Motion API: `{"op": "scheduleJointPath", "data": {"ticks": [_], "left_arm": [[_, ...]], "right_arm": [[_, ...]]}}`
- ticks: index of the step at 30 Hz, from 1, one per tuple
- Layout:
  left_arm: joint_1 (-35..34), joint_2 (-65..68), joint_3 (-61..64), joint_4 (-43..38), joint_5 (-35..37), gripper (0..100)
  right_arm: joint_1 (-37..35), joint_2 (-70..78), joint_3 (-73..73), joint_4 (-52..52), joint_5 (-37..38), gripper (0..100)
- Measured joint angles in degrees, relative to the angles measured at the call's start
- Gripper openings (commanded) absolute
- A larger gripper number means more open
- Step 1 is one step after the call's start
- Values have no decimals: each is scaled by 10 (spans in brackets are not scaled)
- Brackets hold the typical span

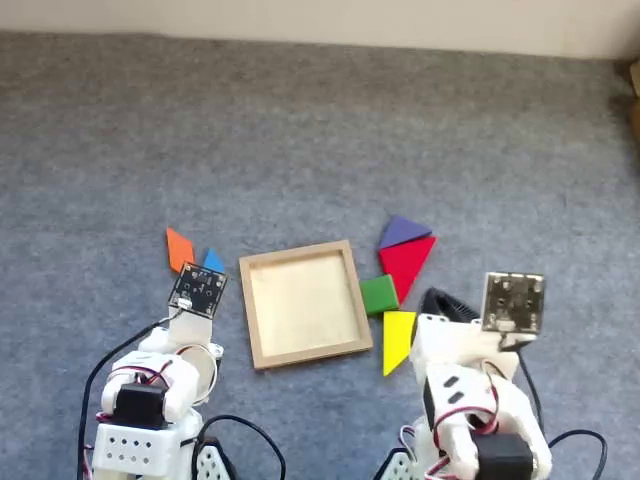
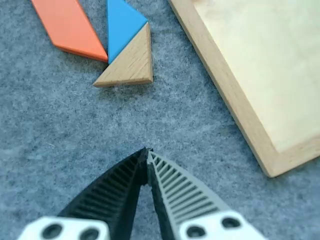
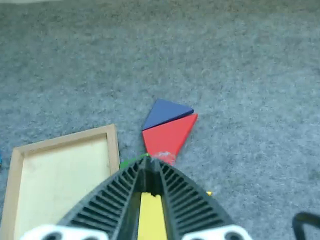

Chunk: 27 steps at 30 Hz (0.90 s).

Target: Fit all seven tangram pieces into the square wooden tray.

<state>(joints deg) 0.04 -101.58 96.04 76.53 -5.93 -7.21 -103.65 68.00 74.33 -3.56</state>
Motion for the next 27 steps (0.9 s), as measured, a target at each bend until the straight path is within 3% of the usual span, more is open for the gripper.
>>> {"op": "scheduleJointPath", "data": {"ticks": [4, 11, 27], "left_arm": [[0, 0, 0, 0, 0, 7], [0, 0, 0, 0, 0, 7], [0, 0, 0, 0, 0, 7]], "right_arm": [[2, 98, -63, 0, -6, 5], [2, 353, -168, 0, -84, 10], [-9, 673, -309, -4, -91, 42]]}}
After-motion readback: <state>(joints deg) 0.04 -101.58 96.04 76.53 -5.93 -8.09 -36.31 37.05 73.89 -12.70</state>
